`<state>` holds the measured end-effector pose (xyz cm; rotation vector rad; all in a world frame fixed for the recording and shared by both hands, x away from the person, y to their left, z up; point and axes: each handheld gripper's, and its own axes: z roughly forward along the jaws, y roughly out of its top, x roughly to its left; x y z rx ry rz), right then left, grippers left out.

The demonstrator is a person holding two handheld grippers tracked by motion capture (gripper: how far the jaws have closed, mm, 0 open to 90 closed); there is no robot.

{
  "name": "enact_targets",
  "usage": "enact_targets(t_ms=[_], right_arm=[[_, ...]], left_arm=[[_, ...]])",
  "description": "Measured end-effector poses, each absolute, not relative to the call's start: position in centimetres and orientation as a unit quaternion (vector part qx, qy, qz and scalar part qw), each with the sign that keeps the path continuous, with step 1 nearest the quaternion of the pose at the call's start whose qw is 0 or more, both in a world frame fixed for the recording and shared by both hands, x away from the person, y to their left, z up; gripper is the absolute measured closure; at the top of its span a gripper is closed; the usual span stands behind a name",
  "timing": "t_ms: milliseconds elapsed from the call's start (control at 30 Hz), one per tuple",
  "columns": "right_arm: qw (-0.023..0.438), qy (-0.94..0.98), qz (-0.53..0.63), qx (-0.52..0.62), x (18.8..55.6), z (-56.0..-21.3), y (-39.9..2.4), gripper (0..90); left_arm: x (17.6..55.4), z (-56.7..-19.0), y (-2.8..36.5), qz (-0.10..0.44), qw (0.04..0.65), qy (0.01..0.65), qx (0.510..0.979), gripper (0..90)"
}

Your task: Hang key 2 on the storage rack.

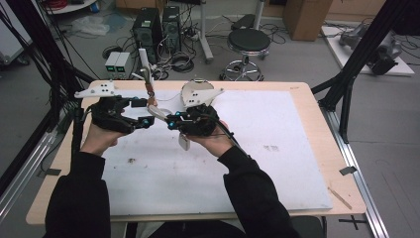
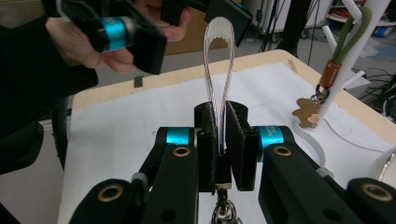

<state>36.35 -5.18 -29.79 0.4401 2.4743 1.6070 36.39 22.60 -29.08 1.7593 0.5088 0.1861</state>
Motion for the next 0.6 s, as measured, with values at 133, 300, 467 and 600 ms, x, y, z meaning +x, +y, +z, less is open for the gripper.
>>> enact_targets(t_ms=[133,300,467,600], right_arm=[[0.064,0.823,0.548,0.137,36.43,-29.87,-5.04,82.6],[0.06,0.822,0.55,0.136,36.58,-29.9,-4.76,82.7],[0.057,0.823,0.548,0.138,36.78,-30.03,-4.75,82.5],[0.051,0.82,0.552,0.143,37.11,-30.06,-4.93,82.1]], left_arm=[[36.42,-29.13,22.6,0.073,0.61,0.211,0.76,35.9],[36.29,-29.15,22.37,0.077,0.613,0.201,0.76,51.2],[36.36,-29.15,22.53,0.088,0.613,0.2,0.759,62.0],[36.35,-28.94,22.81,0.073,0.644,0.186,0.738,75.6]])
